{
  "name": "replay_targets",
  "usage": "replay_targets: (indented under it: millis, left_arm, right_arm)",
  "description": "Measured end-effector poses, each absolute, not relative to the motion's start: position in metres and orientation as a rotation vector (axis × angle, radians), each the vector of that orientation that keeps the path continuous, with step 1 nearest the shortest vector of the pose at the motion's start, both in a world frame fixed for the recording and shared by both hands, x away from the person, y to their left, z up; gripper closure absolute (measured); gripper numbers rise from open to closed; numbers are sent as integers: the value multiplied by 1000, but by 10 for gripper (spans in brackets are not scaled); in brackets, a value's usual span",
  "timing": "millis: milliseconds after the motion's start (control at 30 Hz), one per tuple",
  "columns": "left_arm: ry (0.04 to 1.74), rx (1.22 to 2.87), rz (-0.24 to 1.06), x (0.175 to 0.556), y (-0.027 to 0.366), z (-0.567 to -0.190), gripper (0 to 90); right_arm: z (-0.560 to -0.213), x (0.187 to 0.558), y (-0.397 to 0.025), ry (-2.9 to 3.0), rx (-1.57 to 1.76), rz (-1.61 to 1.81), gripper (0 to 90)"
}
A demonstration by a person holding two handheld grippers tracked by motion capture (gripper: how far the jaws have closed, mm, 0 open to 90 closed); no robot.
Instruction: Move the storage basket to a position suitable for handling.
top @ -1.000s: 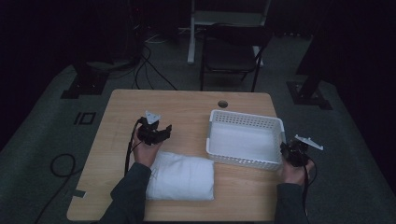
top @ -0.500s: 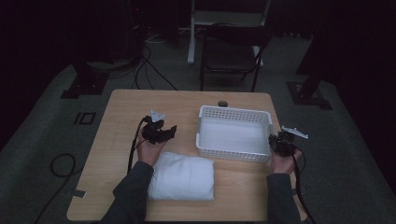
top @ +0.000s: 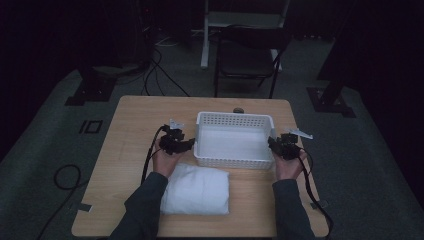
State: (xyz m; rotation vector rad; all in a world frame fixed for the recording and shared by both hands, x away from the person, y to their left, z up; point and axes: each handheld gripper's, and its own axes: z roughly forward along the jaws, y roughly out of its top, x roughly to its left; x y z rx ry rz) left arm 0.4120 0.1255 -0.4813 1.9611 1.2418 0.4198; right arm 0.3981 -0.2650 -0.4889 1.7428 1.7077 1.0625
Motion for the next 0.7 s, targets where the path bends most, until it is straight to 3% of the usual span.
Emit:
replay_targets:
  millis: [333, 467, 700]
  left_arm:
    - [1243, 1956, 406, 411, 127, -482, 475]
    - [1305, 1914, 411, 414, 137, -484, 524]
    - [1325, 1916, 441, 416, 149, -483, 574]
  right_arm:
    - [-490, 402, -260, 1789, 1713, 1115, 652]
    - [-491, 411, -242, 1893, 1616, 1102, 725]
    - [-493, 424, -229, 1928, 1565, 1087, 733]
